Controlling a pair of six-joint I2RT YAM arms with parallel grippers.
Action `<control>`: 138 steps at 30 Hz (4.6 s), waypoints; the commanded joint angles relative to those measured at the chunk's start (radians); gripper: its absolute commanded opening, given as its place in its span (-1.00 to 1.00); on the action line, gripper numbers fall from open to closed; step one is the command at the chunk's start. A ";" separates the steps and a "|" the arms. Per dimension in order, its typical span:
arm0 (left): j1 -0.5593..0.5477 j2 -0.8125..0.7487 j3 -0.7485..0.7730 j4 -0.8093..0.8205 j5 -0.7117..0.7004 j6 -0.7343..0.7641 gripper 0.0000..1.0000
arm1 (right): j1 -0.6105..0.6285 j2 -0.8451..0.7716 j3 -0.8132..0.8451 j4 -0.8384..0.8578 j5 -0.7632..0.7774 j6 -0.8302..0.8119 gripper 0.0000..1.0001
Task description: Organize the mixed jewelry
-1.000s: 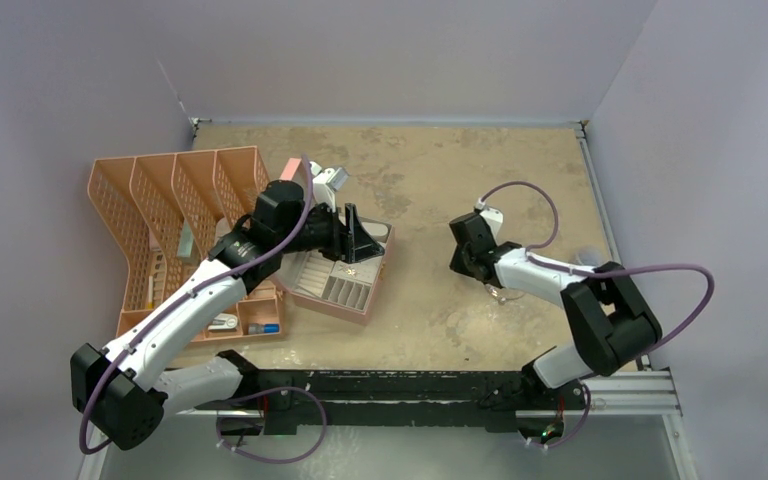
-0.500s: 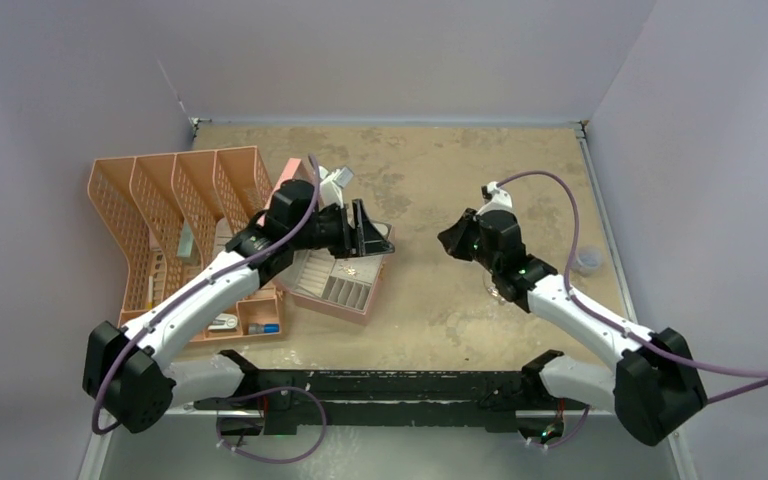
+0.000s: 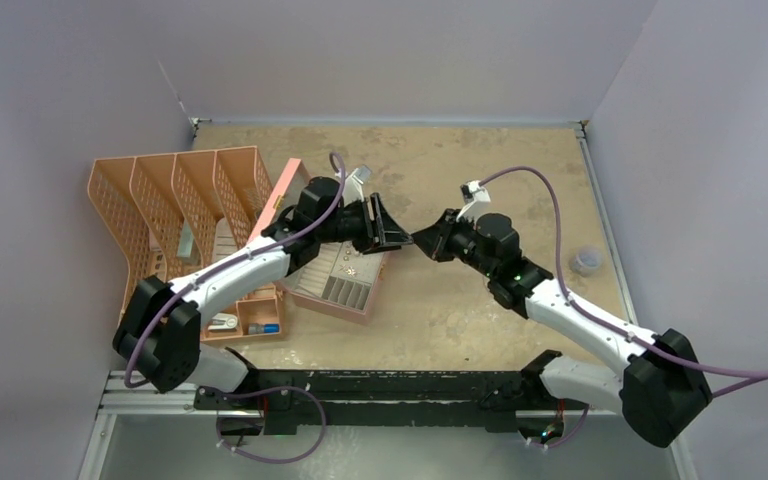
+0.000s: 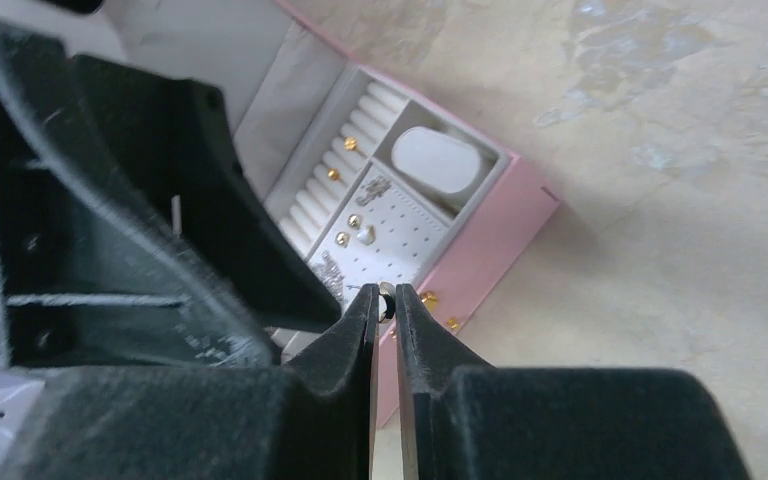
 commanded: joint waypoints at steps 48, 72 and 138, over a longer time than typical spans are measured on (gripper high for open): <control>-0.003 0.022 -0.002 0.089 -0.106 -0.020 -1.00 | 0.056 0.040 -0.018 0.117 -0.056 0.004 -0.81; -0.001 0.001 0.004 -0.015 -0.147 0.074 -1.00 | 0.056 -0.044 -0.027 -0.042 0.093 0.039 -0.24; -0.001 -0.073 -0.090 -0.054 -0.069 0.167 -0.49 | 0.051 0.270 0.041 -0.645 0.552 0.378 -0.86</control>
